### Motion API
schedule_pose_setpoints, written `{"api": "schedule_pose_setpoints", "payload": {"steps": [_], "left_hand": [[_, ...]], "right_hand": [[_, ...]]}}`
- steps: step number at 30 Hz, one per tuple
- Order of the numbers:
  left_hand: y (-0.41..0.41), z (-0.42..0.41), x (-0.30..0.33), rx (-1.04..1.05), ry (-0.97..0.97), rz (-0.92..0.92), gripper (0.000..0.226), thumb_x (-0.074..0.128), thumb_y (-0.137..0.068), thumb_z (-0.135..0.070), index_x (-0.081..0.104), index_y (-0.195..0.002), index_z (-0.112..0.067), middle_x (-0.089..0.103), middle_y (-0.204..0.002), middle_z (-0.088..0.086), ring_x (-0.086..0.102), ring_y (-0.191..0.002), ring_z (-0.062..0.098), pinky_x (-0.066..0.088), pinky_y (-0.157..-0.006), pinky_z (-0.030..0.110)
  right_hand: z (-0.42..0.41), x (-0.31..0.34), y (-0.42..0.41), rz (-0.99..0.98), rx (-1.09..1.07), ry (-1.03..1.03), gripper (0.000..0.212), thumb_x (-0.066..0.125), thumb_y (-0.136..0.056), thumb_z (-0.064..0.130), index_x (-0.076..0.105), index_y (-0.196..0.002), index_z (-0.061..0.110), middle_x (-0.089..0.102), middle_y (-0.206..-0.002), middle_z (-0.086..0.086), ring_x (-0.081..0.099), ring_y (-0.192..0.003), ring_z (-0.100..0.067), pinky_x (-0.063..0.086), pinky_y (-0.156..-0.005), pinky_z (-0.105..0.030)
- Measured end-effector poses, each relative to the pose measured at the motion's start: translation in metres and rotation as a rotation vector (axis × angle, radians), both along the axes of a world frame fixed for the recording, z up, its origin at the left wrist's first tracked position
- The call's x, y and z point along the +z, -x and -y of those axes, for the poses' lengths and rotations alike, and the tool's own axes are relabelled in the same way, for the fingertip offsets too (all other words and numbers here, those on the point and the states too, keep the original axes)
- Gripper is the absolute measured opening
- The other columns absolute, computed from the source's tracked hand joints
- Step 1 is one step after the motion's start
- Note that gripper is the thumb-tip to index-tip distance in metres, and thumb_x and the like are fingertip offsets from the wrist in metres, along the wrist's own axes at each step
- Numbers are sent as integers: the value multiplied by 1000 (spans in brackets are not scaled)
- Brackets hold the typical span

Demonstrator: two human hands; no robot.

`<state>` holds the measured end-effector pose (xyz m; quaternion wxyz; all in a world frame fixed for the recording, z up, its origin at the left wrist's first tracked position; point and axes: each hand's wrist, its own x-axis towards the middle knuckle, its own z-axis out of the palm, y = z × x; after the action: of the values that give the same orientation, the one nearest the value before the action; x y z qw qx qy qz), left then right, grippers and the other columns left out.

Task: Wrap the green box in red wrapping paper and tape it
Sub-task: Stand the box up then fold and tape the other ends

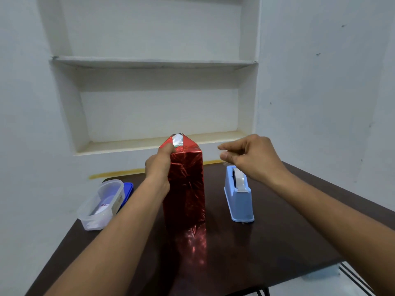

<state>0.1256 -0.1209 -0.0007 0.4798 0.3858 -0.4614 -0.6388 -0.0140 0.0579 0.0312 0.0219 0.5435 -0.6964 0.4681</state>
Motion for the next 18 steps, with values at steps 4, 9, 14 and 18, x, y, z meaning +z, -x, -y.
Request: {"api": "schedule_pose_setpoints", "payload": {"steps": [4, 9, 14, 18], "left_hand": [[0, 0, -2, -10, 7, 2, 50, 78, -58, -43, 70, -100, -16, 78, -98, 11, 74, -95, 34, 58, -93, 54], [-1, 1, -2, -15, 10, -4, 59, 75, -56, -44, 69, -107, -14, 76, -104, 11, 72, -98, 33, 58, -92, 49], [-1, -1, -3, -17, 3, -4, 62, 74, -62, -46, 65, -115, -16, 73, -109, 11, 70, -99, 31, 57, -91, 47], [-2, 0, -4, -21, -3, -22, 58, 76, -67, -43, 65, -118, -16, 74, -107, 9, 70, -99, 30, 57, -84, 41]], "right_hand": [[17, 26, -4, -106, -46, -47, 31, 83, -86, 27, 76, -116, 20, 76, -81, 10, 70, -84, -1, 47, -78, -12], [39, 44, -5, -112, -19, -27, 4, 79, -89, 24, 82, -90, 25, 76, -83, 12, 68, -85, -1, 45, -69, -11], [61, 61, -11, -111, -9, -70, 6, 79, -89, 29, 82, -95, 29, 71, -93, 7, 62, -91, -8, 45, -68, -19], [84, 77, -22, -215, 61, -181, 13, 79, -90, 27, 82, -103, 25, 74, -96, 5, 63, -92, -8, 42, -62, -14]]}}
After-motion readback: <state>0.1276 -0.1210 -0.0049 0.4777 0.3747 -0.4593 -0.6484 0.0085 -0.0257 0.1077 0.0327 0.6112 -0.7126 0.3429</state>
